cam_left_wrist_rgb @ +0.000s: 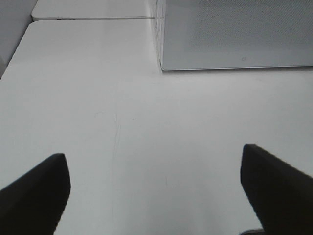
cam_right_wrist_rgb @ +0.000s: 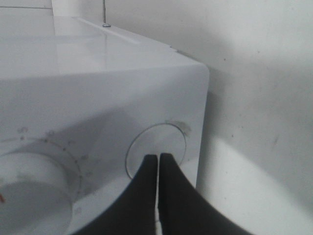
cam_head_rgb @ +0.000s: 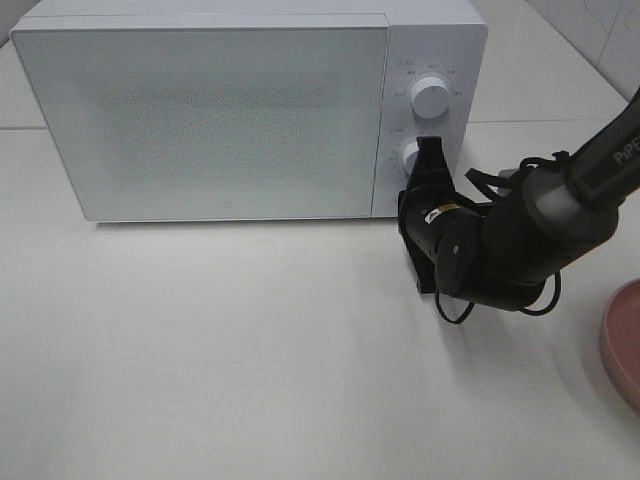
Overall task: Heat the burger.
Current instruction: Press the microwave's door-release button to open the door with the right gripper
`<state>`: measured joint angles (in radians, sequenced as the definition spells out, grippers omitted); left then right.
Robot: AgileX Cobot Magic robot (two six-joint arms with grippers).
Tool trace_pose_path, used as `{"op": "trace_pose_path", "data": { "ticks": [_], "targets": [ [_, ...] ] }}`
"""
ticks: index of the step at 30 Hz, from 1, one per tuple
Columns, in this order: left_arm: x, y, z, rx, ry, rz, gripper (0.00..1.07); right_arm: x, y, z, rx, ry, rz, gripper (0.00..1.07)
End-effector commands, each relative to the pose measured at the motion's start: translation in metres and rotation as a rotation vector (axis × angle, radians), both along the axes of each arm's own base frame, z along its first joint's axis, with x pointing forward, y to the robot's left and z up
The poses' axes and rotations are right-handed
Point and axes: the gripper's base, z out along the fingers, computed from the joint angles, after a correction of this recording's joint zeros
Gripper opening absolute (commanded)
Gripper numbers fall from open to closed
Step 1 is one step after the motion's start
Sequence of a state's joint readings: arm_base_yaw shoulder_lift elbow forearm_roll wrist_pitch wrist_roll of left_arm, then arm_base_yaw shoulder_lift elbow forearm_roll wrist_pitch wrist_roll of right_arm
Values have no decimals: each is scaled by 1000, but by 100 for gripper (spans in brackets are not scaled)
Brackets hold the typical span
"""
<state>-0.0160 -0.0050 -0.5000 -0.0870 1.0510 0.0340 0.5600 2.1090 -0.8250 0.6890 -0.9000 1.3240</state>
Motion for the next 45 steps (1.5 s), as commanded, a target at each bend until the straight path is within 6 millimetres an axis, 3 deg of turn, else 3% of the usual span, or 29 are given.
{"op": "trace_pose_path", "data": {
  "ticks": [1, 11, 30, 45],
  "targets": [
    [-3, 0, 1, -6, -39, -5, 86, 5, -1, 0, 2, -13, -10, 0],
    [-3, 0, 1, -6, -39, -5, 86, 21, -2, 0, 0, -54, -44, 0],
    [-3, 0, 1, -6, -39, -5, 86, 58, -2, 42, -29, -325, -114, 0],
    [-3, 0, 1, -6, -39, -5, 86, 55, -1, 38, -53, -281, -95, 0]
  ]
}}
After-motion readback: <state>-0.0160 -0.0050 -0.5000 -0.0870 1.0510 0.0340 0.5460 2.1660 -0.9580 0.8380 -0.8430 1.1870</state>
